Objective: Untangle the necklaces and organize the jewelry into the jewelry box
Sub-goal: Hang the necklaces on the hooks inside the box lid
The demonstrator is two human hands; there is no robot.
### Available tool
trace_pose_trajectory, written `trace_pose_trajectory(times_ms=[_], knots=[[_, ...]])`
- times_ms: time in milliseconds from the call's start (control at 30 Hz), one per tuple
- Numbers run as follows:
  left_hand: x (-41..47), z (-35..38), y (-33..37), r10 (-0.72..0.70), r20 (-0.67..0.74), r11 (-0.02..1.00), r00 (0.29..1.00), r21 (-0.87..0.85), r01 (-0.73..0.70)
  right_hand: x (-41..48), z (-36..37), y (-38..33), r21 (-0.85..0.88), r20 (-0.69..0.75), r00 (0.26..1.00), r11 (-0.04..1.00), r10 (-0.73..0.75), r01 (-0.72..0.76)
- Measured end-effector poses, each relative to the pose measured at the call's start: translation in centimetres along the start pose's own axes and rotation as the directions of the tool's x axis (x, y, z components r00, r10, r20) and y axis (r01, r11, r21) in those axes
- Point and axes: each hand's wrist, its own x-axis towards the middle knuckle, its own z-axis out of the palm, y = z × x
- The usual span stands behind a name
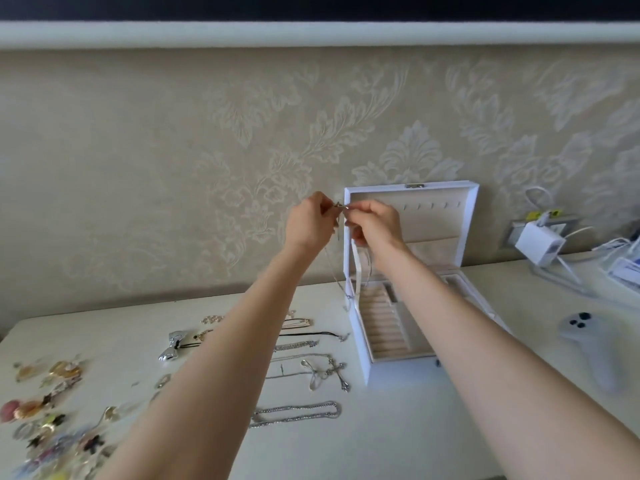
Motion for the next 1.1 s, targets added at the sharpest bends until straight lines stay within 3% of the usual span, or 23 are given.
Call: trace_pose_trajectory(times_ms=[100, 167, 267, 433, 533, 633, 733, 800, 900, 1000, 1100], knots=[[-0.2, 0.4, 2.9, -0.069, 0.028, 0.956, 0.997, -0.283, 0.074, -0.5, -2.0, -1.8, 0.078, 0.04, 0.999, 0.997, 0.006, -0.01], [-0.9, 0.5, 4.2, -0.108, 0.07, 0.851, 0.992, -0.509, 0.129, -0.8, -3.4, -2.3, 0.097, 0.06, 0.998, 0.995, -0.004, -0.001], [-2.2, 0.8, 4.7, -0.165, 0.18, 0.735, 0.97, -0.633, 0.243, -1.1, -5.2, -1.8, 0.049, 0.072, 0.996, 0.998, -0.053, 0.049], [-3.4, 2.0, 3.2, -0.151, 0.361, 0.784, 0.92, -0.523, 0.334, -1.4, -6.4, -0.8, -0.13, 0.099, 0.994, 0.99, -0.047, 0.06], [-3.8, 2.4, 2.9, -0.095, 0.424, 0.826, 0.901, -0.472, 0.309, -1.3, -6.8, -0.9, -0.259, 0.146, 0.989, 0.963, -0.035, 0.073], [-4.0, 2.8, 2.8, -0.045, 0.381, 0.86, 0.923, -0.455, 0.23, -1.3, -7.4, -1.4, -0.338, 0.171, 0.985, 0.94, 0.026, 0.034], [-3.8, 3.5, 2.2, -0.137, 0.294, 0.843, 0.946, -0.466, 0.267, -1.5, -8.4, -2.2, -0.416, 0.221, 0.964, 0.908, 0.15, -0.046], [-3.7, 4.0, 1.8, -0.235, 0.254, 0.801, 0.938, -0.497, 0.335, -1.6, -8.8, -2.7, -0.393, 0.286, 0.938, 0.916, 0.199, -0.074], [-4.1, 5.2, 0.5, -0.338, 0.274, 0.787, 0.9, -0.442, 0.43, -1.5, -9.1, -2.9, -0.238, 0.287, 0.948, 0.969, 0.137, -0.068], [-4.4, 6.6, -1.0, -0.368, 0.306, 0.862, 0.878, -0.243, 0.446, -1.2, -9.2, -3.2, -0.136, 0.2, 0.978, 0.99, 0.06, -0.033], [-4.6, 7.2, -1.6, -0.351, 0.342, 0.929, 0.872, 0.008, 0.371, -1.0, -9.3, -3.2, -0.169, 0.165, 0.986, 0.985, -0.01, 0.039]])
